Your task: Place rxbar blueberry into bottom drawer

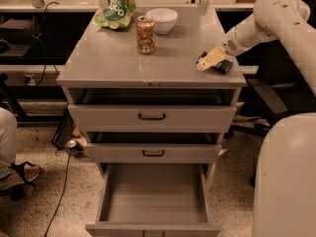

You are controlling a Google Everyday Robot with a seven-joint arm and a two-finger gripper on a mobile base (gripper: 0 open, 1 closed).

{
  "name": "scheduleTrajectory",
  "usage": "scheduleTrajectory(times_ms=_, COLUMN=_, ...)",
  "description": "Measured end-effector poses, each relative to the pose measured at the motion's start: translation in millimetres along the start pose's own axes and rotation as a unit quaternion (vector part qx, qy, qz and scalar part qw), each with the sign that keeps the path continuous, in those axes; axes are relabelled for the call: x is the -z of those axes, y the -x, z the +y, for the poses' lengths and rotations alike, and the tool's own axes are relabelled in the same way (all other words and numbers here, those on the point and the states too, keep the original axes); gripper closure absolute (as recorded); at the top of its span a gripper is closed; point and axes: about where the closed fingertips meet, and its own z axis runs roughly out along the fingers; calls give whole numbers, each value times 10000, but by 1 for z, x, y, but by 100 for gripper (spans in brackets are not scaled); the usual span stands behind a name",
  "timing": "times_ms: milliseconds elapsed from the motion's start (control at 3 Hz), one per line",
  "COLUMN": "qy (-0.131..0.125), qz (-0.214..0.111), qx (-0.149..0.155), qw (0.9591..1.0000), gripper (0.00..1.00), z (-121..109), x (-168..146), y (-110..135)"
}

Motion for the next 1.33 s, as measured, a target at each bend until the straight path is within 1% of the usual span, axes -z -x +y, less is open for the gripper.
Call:
scheduleTrajectory(times_ms=333, qy=-36, qz=-7, qx=42, qw=10000, gripper=47, z=2, x=3, y=2)
scheduleTrajectory(times_ms=667, qy=-67, qz=-92, qx=151, qw=9998, gripper=78, z=7, x=15, y=14)
scheduleTrajectory(times_ms=1000, qy=-81, qz=-205, qx=289, qw=9993, gripper=99, z=9, x=28, y=32)
scheduleTrajectory(times_ms=1333, qy=-161, qz=-431, qx=554, qw=9974, gripper=100, z=15, x=52, y=60)
